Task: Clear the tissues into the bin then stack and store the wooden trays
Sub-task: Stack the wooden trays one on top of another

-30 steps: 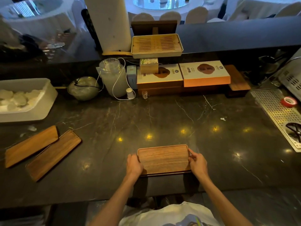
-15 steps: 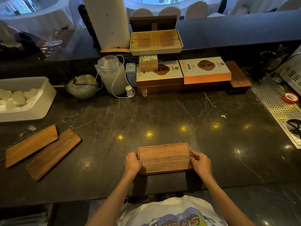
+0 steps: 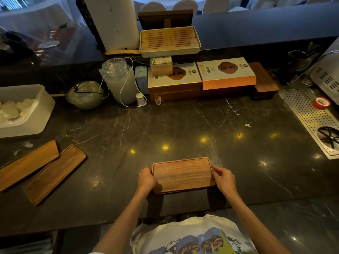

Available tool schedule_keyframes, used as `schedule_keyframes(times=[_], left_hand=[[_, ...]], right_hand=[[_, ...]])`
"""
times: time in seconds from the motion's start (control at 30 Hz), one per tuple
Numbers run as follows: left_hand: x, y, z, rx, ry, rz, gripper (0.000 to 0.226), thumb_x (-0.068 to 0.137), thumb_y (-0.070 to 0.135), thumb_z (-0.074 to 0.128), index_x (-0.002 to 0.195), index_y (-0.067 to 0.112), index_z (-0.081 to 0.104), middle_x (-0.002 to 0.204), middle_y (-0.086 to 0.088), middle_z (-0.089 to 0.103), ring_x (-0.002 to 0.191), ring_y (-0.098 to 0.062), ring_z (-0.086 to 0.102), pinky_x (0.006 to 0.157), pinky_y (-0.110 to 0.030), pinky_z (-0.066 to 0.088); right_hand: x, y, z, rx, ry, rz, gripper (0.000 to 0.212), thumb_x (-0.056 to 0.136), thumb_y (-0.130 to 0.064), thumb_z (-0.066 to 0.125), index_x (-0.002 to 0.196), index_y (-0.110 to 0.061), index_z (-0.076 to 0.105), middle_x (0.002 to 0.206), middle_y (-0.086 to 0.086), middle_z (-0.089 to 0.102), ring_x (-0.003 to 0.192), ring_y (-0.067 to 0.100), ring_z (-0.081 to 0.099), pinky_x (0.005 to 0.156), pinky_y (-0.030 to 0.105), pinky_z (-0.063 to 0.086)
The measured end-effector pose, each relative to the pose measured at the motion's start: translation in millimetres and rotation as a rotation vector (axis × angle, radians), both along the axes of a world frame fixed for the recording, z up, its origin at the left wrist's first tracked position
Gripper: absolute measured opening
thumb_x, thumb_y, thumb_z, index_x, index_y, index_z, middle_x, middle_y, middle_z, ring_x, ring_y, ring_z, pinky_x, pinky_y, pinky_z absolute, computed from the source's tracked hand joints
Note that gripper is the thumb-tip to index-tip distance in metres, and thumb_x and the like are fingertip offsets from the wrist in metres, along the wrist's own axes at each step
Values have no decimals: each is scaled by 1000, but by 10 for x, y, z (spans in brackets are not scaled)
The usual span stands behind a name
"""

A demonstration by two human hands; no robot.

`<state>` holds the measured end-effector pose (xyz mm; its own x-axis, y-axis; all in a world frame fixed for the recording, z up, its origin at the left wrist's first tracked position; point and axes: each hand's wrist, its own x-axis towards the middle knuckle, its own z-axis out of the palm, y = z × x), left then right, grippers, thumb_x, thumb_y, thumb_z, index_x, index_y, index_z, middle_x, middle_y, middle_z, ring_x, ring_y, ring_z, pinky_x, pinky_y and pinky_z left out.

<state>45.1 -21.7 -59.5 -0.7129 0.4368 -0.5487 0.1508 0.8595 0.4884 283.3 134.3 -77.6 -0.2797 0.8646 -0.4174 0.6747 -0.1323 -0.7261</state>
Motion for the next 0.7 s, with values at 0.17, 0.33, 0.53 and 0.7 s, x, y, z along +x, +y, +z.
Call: schedule_keyframes(times=[0.17,0.33,0.53,0.7], left_hand=[[72,40,-3,33,36,55,28,89,13,62,115,4,57,124,-14,56,113,-28,56,89,-34,48],[127,28,-17,47,23,104,25,90,10,59,115,6,59,123,-14,57,113,-26,56,92,-35,49],[65,9,-27,77,-24,124,24,89,15,64,111,7,63,116,-12,63,104,-23,62,86,-35,54],[-51,-66,-14,94,-111,117,30,89,16,61,117,7,62,115,-11,65,106,-23,61,79,-29,48]], right_hand=[[-48,-77,-45,-7,-7,-78,29,97,-23,52,120,-13,67,106,5,71,95,18,63,84,38,55],[-83,-100,-26,-40,9,-110,29,96,-23,54,119,-12,68,113,9,72,106,26,65,93,46,54],[-67,-109,-2,-60,-17,-123,31,96,-24,53,121,-12,67,110,8,72,101,22,65,88,39,55],[-133,-165,104,34,-76,-34,37,98,-22,49,134,-15,55,127,8,59,113,22,58,98,44,51]])
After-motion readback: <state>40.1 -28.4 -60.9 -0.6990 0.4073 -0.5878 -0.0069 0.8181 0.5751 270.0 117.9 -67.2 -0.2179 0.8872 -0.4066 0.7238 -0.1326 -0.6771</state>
